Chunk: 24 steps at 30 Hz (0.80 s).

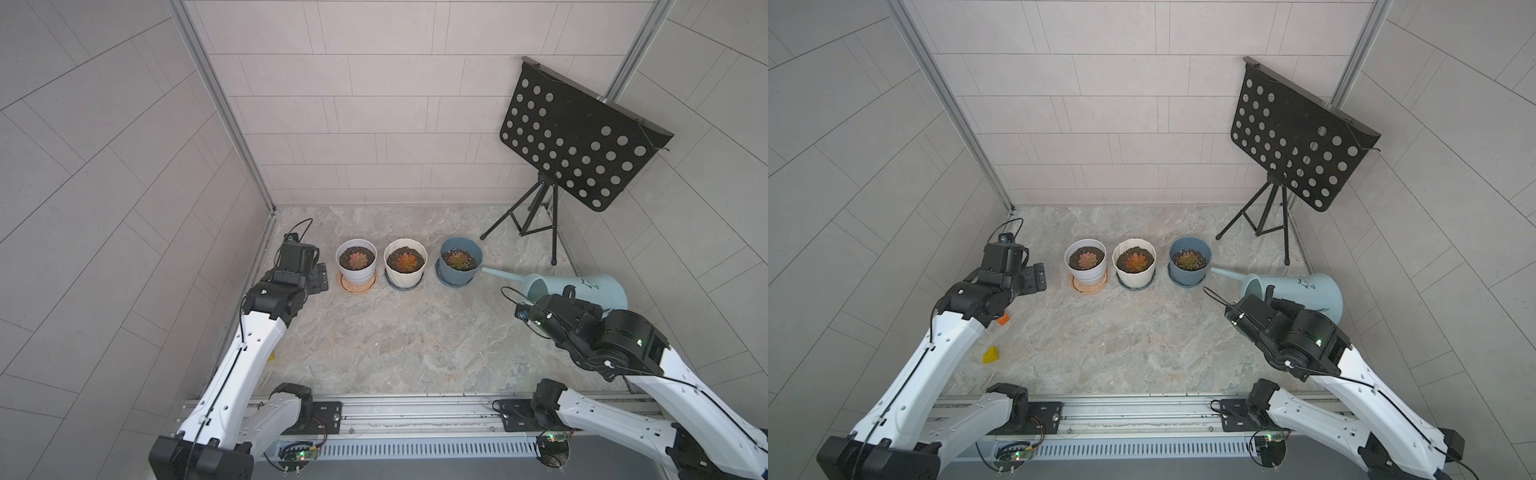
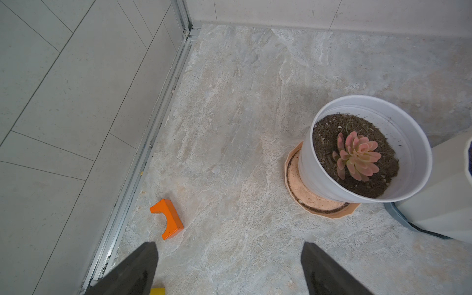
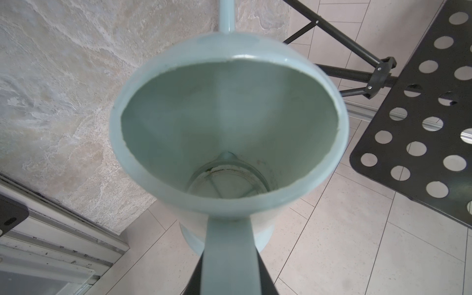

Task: Water the succulent around the soil edge
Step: Water the soil of the potted plant with water.

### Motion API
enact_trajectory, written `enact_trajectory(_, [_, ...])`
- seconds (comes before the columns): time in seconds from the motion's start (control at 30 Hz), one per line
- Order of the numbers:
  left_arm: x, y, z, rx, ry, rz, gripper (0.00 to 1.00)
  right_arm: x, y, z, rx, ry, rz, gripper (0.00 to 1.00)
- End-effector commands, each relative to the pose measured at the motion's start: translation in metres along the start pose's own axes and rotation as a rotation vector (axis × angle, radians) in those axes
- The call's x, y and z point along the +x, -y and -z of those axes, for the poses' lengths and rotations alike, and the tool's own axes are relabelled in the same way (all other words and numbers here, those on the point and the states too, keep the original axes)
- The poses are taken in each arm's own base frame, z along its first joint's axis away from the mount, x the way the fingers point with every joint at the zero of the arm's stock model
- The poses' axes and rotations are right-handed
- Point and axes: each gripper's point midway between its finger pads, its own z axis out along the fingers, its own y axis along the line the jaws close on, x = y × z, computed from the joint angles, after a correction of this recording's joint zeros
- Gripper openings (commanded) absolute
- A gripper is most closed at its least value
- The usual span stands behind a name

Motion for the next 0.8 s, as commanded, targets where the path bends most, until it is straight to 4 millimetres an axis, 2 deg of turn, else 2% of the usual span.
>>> enact_trajectory(0.0, [0.002, -0.003, -0.002, -0.011, -0.005, 0.004, 0.95, 0.005, 0.013, 0.004, 0.052, -0.015, -0.007, 0.0])
enact_trajectory(0.27, [0.002, -0.003, -0.003, -0.013, -0.008, 0.005, 0.95, 0.019, 0.039, 0.008, 0.155, -0.06, -0.127, 0.0])
enact_trajectory(0.4, [0.002, -0.004, -0.003, -0.016, -0.008, 0.006, 0.95, 0.018, 0.054, 0.017, 0.197, -0.002, -0.225, 0.0])
enact_trajectory(0.57, [0.002, -0.004, -0.004, -0.015, -0.012, 0.008, 0.95, 0.004, 0.058, 0.022, 0.186, 0.09, -0.227, 0.0])
enact_trajectory(0.77, [0.002, -0.005, -0.005, -0.016, -0.013, 0.012, 0.95, -0.007, 0.049, 0.019, 0.119, 0.127, -0.185, 0.0])
